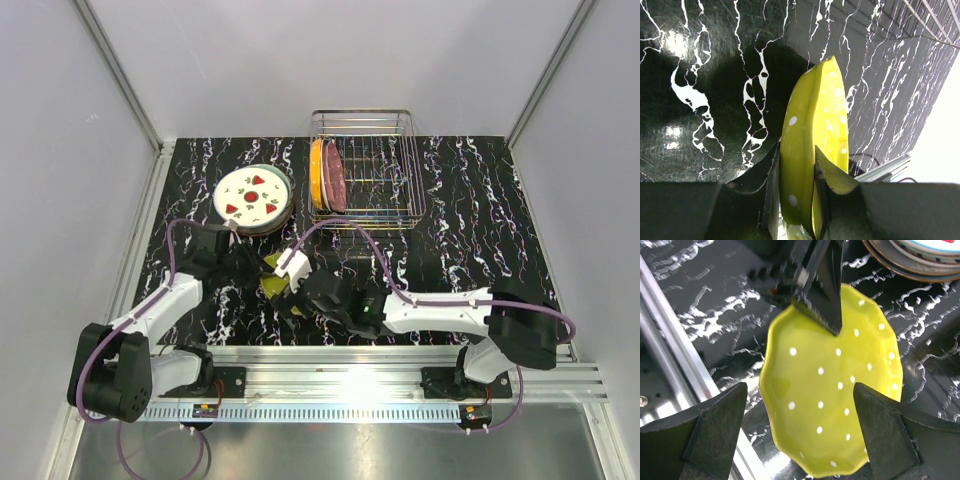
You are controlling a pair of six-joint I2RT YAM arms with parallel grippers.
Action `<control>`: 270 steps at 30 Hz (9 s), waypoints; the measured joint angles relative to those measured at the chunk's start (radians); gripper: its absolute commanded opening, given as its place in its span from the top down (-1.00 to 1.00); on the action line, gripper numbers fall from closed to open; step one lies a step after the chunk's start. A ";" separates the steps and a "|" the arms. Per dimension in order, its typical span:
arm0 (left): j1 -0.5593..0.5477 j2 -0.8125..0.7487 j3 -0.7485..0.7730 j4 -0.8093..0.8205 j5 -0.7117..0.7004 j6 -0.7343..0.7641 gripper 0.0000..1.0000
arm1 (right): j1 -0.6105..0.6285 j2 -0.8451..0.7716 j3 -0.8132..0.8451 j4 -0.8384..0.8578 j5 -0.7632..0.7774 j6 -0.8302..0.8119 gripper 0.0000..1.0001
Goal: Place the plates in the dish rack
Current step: Pass the plate from the right arm to the left, then pass the plate from the left arm to the right, then insert the plate into the dish rack, then grab a plate with the left arm
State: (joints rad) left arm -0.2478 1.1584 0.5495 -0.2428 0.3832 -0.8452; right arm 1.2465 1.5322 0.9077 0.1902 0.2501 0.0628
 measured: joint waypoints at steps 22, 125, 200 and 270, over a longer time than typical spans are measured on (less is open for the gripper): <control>-0.001 -0.026 0.064 -0.127 -0.047 -0.076 0.75 | 0.145 0.207 0.022 0.022 0.388 -0.202 0.36; 0.006 -0.221 0.406 -0.428 -0.671 0.532 -0.98 | -0.738 0.233 0.526 -0.189 -0.156 0.186 0.95; 0.006 -0.221 0.405 -0.424 -0.641 0.532 -0.98 | -0.737 0.364 0.689 -0.264 -0.166 0.211 0.05; 0.364 0.570 0.528 0.086 -0.135 0.045 0.81 | -0.736 -0.648 -0.331 -0.074 -0.135 0.276 0.07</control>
State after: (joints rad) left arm 0.1165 1.7279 1.0775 -0.1566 0.2481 -0.8005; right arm 0.5102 0.8845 0.5766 0.1162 0.1146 0.3386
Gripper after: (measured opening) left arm 0.234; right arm 0.469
